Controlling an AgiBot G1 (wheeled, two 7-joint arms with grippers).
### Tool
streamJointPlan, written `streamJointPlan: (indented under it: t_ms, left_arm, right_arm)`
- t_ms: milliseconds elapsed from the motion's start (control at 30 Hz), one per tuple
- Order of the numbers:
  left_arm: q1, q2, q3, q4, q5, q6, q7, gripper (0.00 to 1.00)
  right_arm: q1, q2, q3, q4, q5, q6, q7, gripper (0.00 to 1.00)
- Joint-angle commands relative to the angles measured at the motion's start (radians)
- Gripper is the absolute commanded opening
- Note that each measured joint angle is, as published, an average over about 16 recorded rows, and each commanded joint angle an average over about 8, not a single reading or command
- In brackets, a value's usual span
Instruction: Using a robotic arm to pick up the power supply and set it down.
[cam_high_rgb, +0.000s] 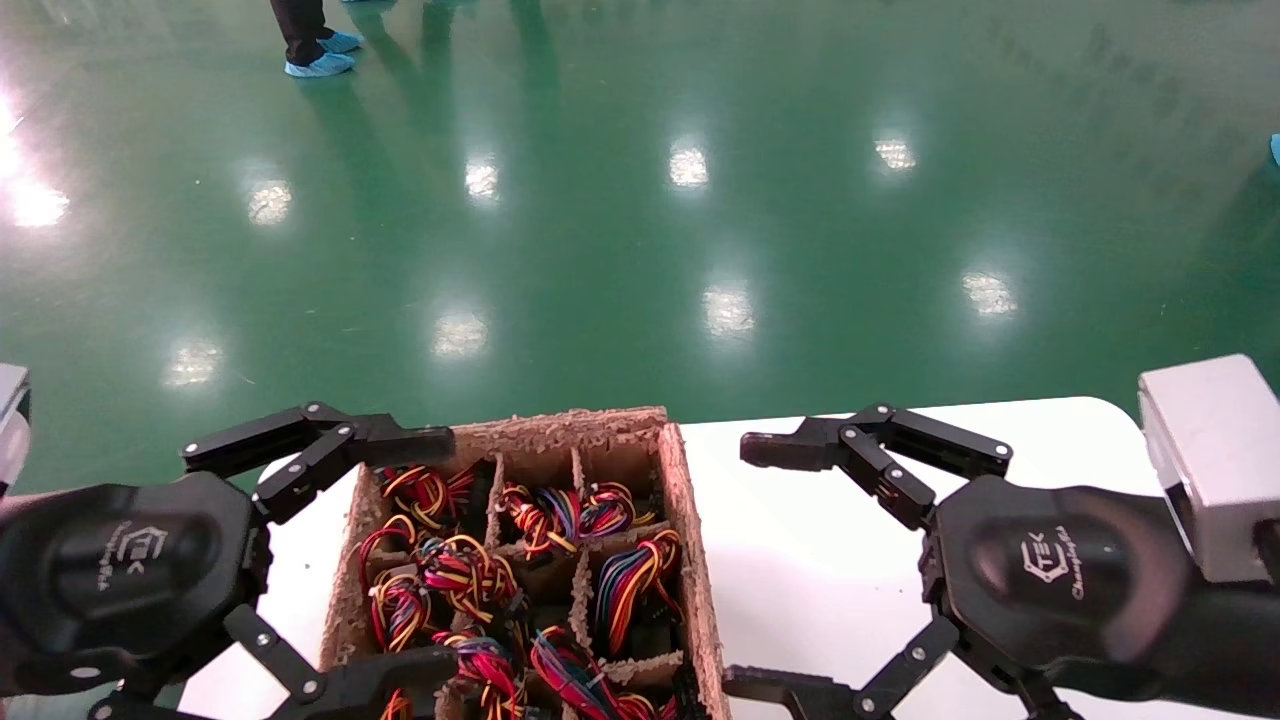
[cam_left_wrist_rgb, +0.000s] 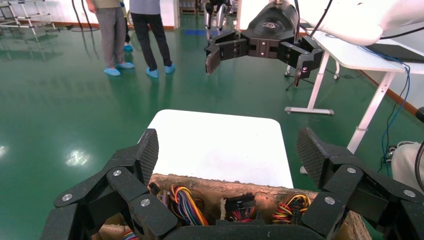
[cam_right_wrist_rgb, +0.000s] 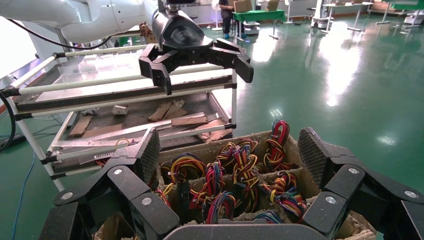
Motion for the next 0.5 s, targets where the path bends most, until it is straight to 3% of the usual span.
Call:
streamJointPlan:
  t_ms: [33,500]
  left_arm:
    - [0.000,0.000,0.000,0.000,0.000,0.000,0.000,1.00]
    - [0.000,0.000,0.000,0.000,0.000,0.000,0.000,1.00]
  right_arm:
    - [0.000,0.000,0.000,0.000,0.000,0.000,0.000,1.00]
    - [0.000,0.000,0.000,0.000,0.000,0.000,0.000,1.00]
